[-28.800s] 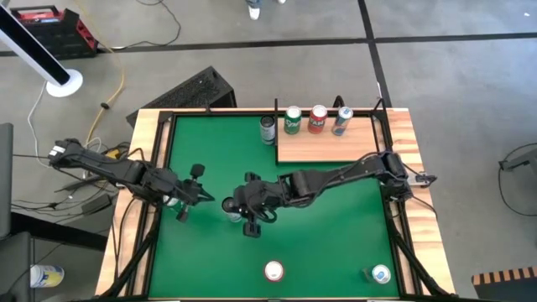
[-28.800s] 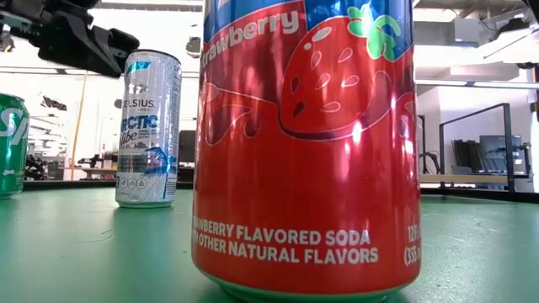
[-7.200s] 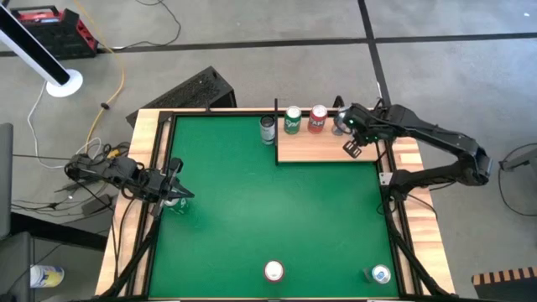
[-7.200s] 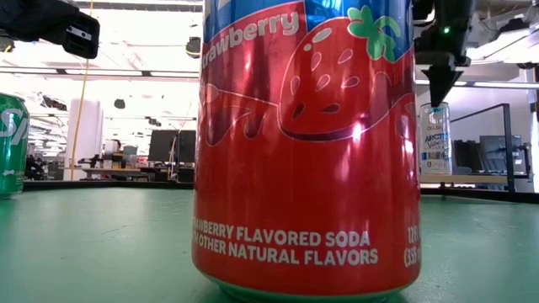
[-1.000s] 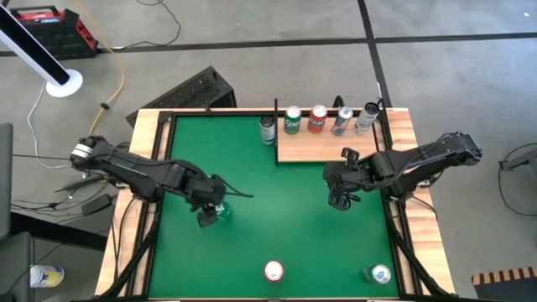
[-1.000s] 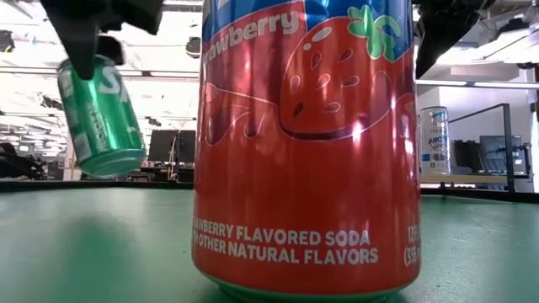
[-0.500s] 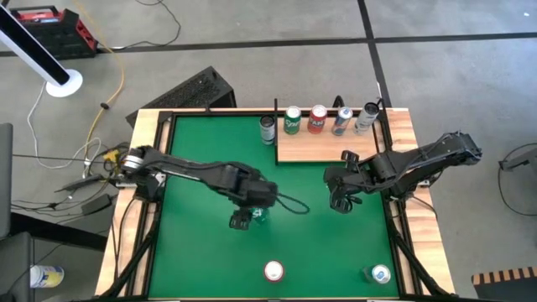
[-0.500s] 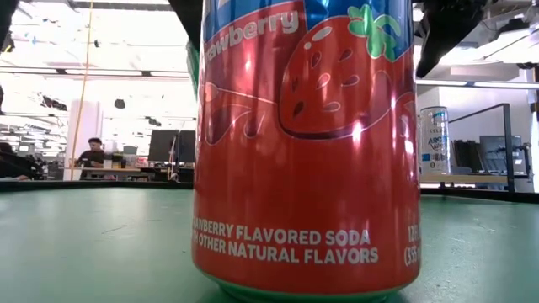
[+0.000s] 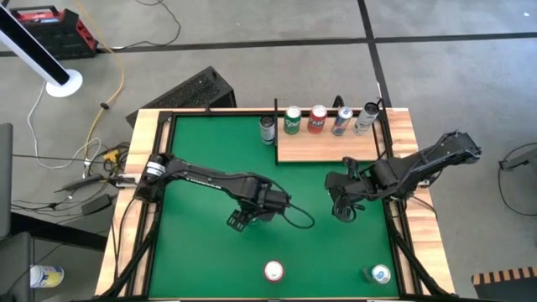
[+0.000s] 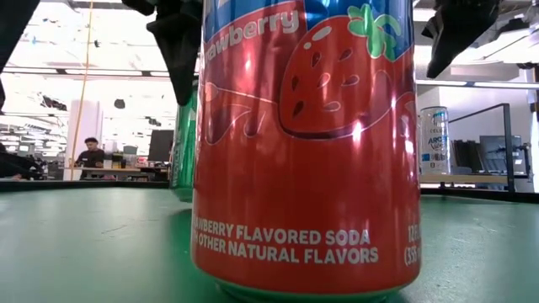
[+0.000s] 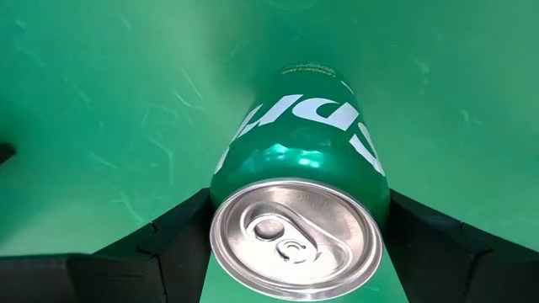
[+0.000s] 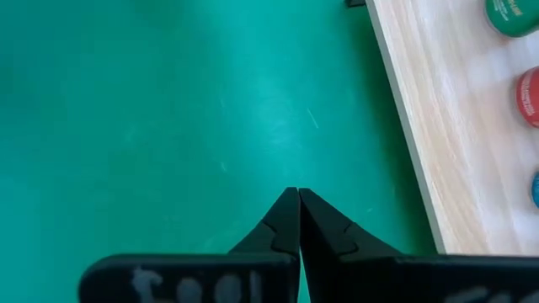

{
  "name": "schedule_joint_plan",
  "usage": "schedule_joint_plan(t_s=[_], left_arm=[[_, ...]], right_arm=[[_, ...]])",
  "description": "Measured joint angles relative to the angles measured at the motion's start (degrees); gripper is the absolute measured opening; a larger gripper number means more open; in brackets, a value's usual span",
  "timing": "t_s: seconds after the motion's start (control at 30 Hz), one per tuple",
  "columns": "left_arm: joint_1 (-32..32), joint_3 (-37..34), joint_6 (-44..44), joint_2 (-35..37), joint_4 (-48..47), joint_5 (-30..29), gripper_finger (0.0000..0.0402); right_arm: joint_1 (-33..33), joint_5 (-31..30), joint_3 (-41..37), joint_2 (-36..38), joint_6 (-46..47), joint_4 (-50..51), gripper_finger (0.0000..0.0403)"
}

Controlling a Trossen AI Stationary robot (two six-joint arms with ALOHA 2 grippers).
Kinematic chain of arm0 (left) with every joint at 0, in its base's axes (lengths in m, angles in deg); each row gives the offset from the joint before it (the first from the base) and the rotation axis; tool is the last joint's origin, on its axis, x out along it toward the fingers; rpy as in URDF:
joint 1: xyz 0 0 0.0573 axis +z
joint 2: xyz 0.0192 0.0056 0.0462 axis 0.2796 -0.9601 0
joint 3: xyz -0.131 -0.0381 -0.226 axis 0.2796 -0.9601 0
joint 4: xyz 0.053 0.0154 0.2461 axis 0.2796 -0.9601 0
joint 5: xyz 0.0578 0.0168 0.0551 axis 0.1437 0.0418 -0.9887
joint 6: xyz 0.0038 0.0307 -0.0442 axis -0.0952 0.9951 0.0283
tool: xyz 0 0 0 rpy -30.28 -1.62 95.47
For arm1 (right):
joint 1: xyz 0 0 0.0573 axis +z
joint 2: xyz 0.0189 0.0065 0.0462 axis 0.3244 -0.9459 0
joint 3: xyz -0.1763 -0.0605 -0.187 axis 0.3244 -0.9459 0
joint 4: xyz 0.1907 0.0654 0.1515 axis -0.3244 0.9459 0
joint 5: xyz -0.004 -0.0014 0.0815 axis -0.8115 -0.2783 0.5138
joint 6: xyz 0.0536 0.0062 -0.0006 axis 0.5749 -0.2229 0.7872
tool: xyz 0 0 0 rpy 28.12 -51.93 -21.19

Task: Place canned beverage on shelf
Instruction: Put the green soda can on the shelf aligned with the other green soda can

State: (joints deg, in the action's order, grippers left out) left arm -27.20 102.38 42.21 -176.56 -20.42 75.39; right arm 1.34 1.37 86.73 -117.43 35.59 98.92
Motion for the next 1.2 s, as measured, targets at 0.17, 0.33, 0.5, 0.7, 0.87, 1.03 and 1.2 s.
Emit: schedule_joint_plan(t_s=[0.17, 0.33, 0.5, 0.7, 0.87, 1.03, 1.2], left_arm=[[-0.18, -0.05, -2.02, -0.28, 0.04, -0.01, 0.0295], [-0.74, -0.09, -0.87, -0.28, 0.57, 0.02, 0.0375], [-1.24, -0.05, -0.63, -0.28, 0.63, -0.47, 0.0387], [-1.21, 3.58, -12.38, -0.33, -4.33, -3.12, 0.0383], [0.14, 7.25, -28.51, -0.28, -7.93, -0.35, 0.0383], [0.85, 8.35, -36.91, -0.28, -8.48, 5.40, 0.0384], [0.90, 8.22, -47.30, -0.30, -5.52, 6.55, 0.0384]], right_arm=[[-0.11, -0.13, -0.50, 0.00, -0.04, -0.73, 0.0027], [-0.13, -0.20, -0.50, 0.00, -0.17, -0.96, 0.0028], [-0.15, -0.24, -0.50, 0.00, -0.17, -1.30, 0.0025], [-0.15, -0.24, -0.50, 0.00, -0.17, -1.40, 0.0028], [-0.15, -0.26, -0.50, 0.00, -0.17, -1.40, 0.0025], [-0.15, -0.31, -0.48, 0.00, -0.17, -1.40, 0.0028], [-0.15, -0.31, -0.48, 0.00, -0.17, -1.40, 0.0026]])
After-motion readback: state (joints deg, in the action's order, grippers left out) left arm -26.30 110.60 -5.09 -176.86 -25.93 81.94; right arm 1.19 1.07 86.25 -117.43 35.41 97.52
